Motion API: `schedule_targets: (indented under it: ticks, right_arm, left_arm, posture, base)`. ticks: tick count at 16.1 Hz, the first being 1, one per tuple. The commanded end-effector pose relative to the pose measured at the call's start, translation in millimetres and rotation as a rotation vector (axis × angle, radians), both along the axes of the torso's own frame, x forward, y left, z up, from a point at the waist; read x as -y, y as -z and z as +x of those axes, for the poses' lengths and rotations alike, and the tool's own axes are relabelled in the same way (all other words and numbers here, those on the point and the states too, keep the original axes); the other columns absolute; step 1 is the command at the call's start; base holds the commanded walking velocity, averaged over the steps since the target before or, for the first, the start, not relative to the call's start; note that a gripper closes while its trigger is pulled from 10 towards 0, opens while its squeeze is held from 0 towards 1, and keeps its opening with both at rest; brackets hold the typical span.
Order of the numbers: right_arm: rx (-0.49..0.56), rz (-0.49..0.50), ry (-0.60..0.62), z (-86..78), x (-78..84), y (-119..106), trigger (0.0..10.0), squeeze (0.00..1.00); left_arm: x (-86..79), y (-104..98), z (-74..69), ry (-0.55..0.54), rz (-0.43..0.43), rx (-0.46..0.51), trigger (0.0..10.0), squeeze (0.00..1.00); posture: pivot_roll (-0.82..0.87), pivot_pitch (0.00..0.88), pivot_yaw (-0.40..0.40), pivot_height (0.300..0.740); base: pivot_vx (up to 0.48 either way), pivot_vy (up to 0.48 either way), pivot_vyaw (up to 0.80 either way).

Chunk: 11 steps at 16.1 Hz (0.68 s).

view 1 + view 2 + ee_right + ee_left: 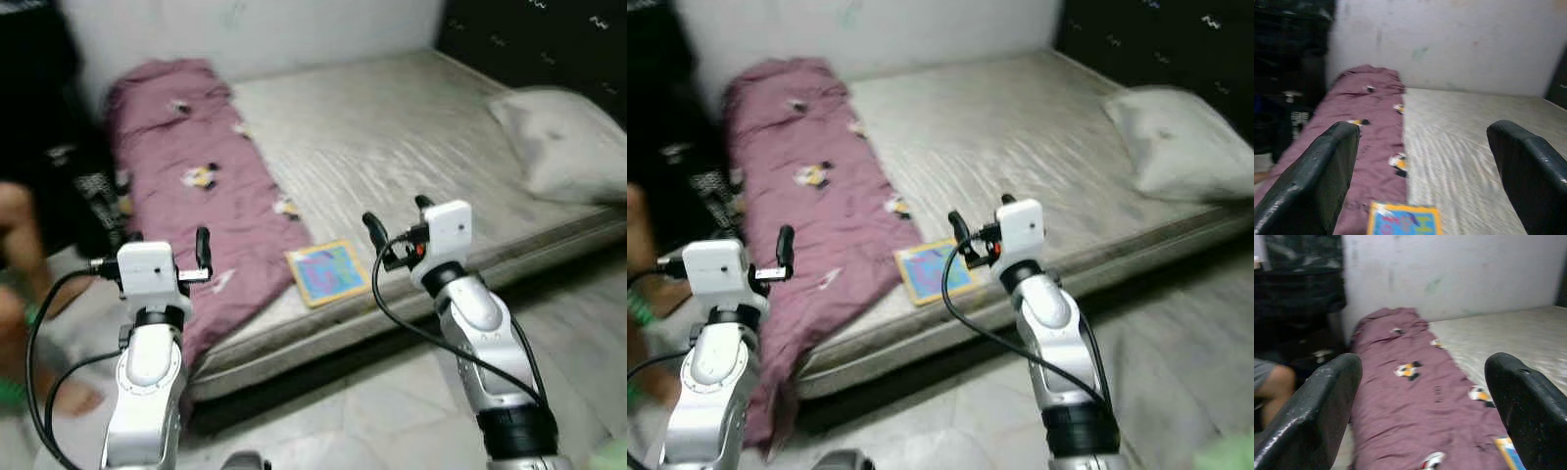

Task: Clean up the room

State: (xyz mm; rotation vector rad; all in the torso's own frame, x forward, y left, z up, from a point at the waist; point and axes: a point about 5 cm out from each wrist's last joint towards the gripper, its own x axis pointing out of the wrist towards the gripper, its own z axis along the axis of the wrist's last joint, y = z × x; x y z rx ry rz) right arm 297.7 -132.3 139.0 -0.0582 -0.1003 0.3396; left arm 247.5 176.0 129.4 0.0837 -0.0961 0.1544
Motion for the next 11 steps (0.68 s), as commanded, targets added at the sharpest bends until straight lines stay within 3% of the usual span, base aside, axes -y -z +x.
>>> schedule_targets:
  ticks: [1,11]
  right_arm:
    - [0.011,-0.001,-0.026,0.5,-8.5,-3,10.0,0.00]
    - [-0.045,-0.063,0.034,-1.1,-2.0,14,10.0,0.00]
  left_arm:
    - [-6.2,-1,-0.7,-0.018,0.003,-0.002,10.0,0.00]
    - [-4.0,3,-4.9,0.022,-0.056,-0.011,10.0,0.00]
  posture:
    - [-0.02,0.000,-0.027,0.740]
    - [-0.02,0.000,-0.023,0.740]
  base:
    - [0.000,0.000,0.80]
    - [0.000,0.000,0.80]
